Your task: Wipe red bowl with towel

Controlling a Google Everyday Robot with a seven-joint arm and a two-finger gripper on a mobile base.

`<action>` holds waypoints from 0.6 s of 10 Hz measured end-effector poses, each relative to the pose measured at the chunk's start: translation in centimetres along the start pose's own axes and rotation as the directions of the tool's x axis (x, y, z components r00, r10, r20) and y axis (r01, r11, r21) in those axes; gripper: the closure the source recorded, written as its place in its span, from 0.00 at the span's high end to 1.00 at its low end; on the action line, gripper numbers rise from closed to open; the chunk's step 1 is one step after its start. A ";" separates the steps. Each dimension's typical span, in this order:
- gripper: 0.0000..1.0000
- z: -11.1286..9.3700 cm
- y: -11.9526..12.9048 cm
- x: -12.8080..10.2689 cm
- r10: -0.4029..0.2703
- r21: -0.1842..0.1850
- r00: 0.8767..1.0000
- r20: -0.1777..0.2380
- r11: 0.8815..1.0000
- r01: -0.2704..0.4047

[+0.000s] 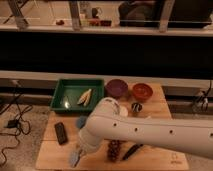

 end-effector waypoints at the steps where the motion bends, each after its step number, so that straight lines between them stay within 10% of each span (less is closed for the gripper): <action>1: 0.20 0.1 -0.2 -0.2 0.001 0.004 1.000 0.004 1.000 -0.001; 6: 0.20 -0.1 -4.2 4.4 0.026 0.020 0.999 0.021 0.999 -0.026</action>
